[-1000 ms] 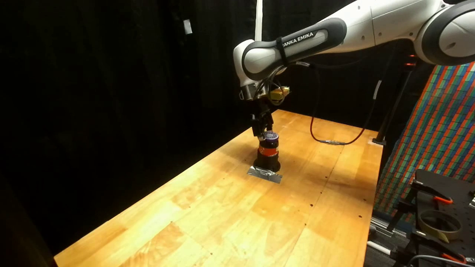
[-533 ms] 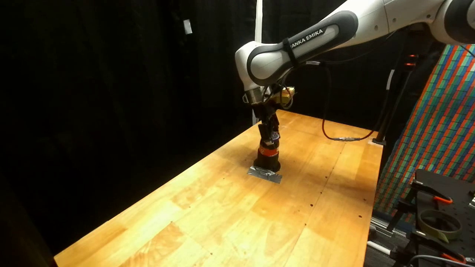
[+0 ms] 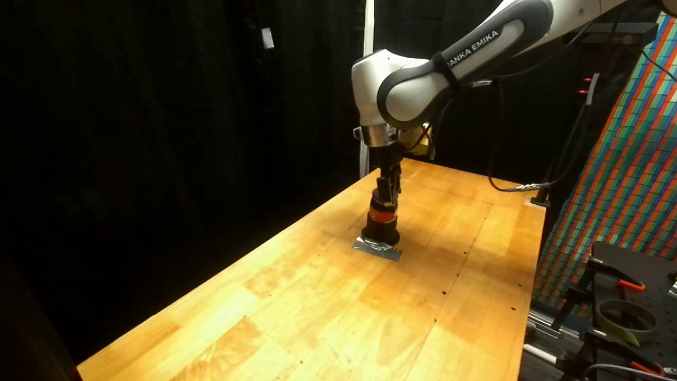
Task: Put the rubber band around the brown cup
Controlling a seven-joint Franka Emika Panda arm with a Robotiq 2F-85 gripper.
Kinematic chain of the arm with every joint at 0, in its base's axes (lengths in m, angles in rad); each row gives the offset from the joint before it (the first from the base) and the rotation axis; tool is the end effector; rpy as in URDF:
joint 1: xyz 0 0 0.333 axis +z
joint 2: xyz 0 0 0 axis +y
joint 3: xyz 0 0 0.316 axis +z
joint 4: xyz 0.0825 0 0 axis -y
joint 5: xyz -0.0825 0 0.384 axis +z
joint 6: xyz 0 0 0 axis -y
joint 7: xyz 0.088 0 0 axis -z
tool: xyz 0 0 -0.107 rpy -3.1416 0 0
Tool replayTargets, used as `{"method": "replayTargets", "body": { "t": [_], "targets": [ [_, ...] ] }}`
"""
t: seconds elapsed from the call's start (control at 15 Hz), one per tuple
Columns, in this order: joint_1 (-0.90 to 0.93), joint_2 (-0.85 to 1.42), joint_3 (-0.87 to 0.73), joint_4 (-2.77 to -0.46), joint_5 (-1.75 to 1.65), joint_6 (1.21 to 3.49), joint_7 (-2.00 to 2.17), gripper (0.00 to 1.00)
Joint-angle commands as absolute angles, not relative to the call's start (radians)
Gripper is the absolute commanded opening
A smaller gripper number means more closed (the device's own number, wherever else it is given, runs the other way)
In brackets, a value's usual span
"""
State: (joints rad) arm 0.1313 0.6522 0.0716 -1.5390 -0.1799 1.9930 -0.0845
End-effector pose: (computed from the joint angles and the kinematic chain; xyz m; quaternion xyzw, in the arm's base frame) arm 0.6730 0.1203 0.2570 0.9770 0.1813 -0.0939 0.0613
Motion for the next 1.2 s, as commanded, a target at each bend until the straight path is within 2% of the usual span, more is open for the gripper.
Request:
{"method": "replayTargets", "body": {
  "t": [0.0, 0.4, 0.47, 0.53, 0.8, 1.0, 1.13],
  "targets": [
    [0.156, 0.501, 0.050, -1.783, -0.236, 2.146, -0.013, 1.00],
    [0.170, 0.356, 0.046, -2.079, -0.316, 2.370, 0.069, 1.00],
    [0.178, 0.334, 0.035, -2.130, -0.347, 2.451, 0.108, 0.75],
    [0.188, 0.310, 0.022, -2.181, -0.384, 2.535, 0.155, 0.74],
    [0.286, 0.235, -0.124, -2.374, -0.668, 2.888, 0.443, 0.42],
    [0.462, 0.235, -0.376, -2.384, -0.942, 3.046, 0.688, 0.19],
    [0.580, 0.263, -0.538, -2.349, -1.119, 3.110, 0.852, 0.12]
  ]
}}
